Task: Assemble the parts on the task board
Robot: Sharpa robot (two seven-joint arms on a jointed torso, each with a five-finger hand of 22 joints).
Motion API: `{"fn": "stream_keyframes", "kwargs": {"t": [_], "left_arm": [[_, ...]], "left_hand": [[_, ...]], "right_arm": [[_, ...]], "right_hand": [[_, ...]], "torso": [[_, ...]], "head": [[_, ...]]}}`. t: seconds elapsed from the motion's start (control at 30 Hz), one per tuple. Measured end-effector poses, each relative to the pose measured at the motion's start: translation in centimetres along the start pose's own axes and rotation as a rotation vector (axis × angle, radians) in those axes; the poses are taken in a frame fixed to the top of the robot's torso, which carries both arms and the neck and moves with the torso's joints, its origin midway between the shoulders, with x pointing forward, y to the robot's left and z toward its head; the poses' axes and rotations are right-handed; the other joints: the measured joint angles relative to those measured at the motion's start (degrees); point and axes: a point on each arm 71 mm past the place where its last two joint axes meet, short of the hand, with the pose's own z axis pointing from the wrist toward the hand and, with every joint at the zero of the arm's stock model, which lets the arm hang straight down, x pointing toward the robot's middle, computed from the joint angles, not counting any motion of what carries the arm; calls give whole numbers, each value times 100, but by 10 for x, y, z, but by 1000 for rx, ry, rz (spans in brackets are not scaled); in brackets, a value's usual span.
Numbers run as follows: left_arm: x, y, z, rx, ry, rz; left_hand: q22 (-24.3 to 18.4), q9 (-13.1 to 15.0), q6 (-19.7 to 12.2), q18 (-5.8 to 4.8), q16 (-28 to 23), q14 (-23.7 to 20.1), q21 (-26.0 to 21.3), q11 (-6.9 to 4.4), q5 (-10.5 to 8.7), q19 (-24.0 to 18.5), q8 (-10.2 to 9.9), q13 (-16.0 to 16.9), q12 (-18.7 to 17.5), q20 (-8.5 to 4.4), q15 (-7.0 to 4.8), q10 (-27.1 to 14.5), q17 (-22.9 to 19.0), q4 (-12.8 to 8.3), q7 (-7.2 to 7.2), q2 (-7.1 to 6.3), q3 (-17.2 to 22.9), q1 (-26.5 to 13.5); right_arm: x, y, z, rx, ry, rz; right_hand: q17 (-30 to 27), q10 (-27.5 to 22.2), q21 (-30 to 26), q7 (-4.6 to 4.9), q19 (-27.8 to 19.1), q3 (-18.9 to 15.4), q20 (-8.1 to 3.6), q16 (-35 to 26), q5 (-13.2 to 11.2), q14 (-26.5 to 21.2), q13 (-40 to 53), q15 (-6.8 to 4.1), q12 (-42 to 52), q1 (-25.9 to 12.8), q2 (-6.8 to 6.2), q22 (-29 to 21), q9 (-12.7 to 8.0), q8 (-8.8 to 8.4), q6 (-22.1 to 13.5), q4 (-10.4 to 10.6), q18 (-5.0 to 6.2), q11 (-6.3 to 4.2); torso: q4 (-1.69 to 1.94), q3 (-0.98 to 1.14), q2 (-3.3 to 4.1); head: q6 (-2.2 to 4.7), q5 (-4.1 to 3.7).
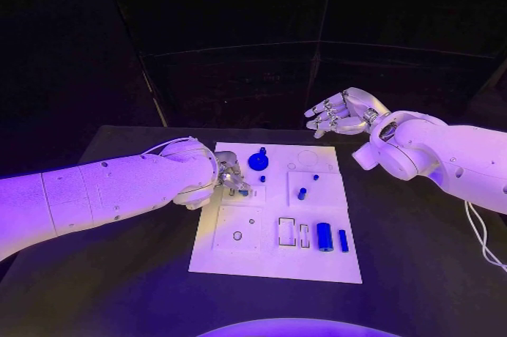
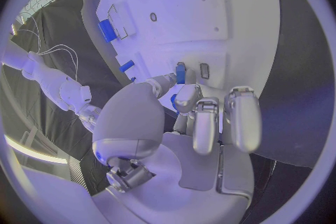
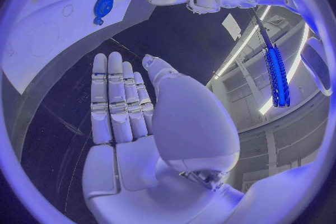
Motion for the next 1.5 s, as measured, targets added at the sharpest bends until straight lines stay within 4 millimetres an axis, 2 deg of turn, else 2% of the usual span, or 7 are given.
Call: {"fn": "stream_keyframes", "kwargs": {"t": [0.8, 0.97, 1.07, 1.2, 1.23, 1.5], "left_arm": [[1, -1, 1, -7, 19, 21], [0, -1, 3, -10, 24, 25], [0, -2, 4, -12, 27, 28], [-1, -2, 5, -15, 31, 31], [-1, -3, 5, -15, 32, 32], [-2, -3, 8, -22, 40, 38]], "left_hand": [[-1, 45, -3, 0, 0, 0, 0, 1, -2, 0, 56, -149, -77, 0, 0, -1, 0, 19, 8, 44, 46, -92], [-2, 62, 78, 0, 0, 0, 0, -2, -15, 0, 80, -165, -77, 1, 0, 2, 0, -267, -38, -2, 332, -414], [-2, 63, 88, 0, 0, -1, 0, -32, -18, -1, 84, -165, -77, 1, -1, 33, 0, -336, -46, -16, 394, -515], [-2, 62, 128, -12, 0, -21, 0, -33, -18, -1, 85, -162, -77, 1, -21, 34, 0, -409, -83, -31, 329, -589], [-2, 63, 134, -87, 0, -21, 0, -33, -17, -1, 100, -161, -77, 1, -21, 34, 0, -377, -88, -28, 276, -629], [-2, 75, 220, -88, 0, -6, 21, -53, -19, -1, 105, -127, -77, -40, -37, 53, 0, -280, -135, -36, 6, -708]], "right_arm": [[1, 0, 1, 1, 4, 1], [2, 1, 1, 0, 5, 1], [2, 1, 2, 0, 6, 1], [2, 1, 2, -1, 6, 2], [2, 1, 2, -1, 7, 2], [3, 2, 2, -2, 8, 2]], "right_hand": [[-5, 0, 0, 0, 0, -8, 0, 0, 0, 11, -6, 11, 0, -43, -3, -12, 0, 0, 0, 7, 0, 0], [-5, 0, -22, 0, 19, 8, 19, -26, 0, 11, -12, 11, -5, -43, -4, -19, 0, 0, 0, 24, 1, 0], [-12, 0, -22, 0, 19, 8, 19, -26, -1, 11, -19, 11, -22, -43, -3, -22, 0, 0, 0, 24, 1, 0], [-17, 0, -43, 0, 19, 8, 19, -26, -1, 11, -26, 11, -22, -43, -4, -31, 0, 0, 0, 23, 0, 0], [-18, 0, -43, 0, 19, 8, 19, -26, -1, 11, -26, 11, -22, -43, -4, -31, 0, 0, 0, 23, 1, 0], [-17, -22, -43, 0, 19, 8, 19, -47, 19, 11, -31, 11, -22, -43, -3, -38, 0, 0, 0, 23, 1, 21]], "torso": [[0, 1, -2], [-1, 2, -2], [-3, 3, -2], [-3, 3, -2], [-3, 4, -2], [-3, 3, -2]], "head": [[-25, 7], [-29, 13], [-36, 13], [-40, 5], [-40, 4], [-44, -4]]}}
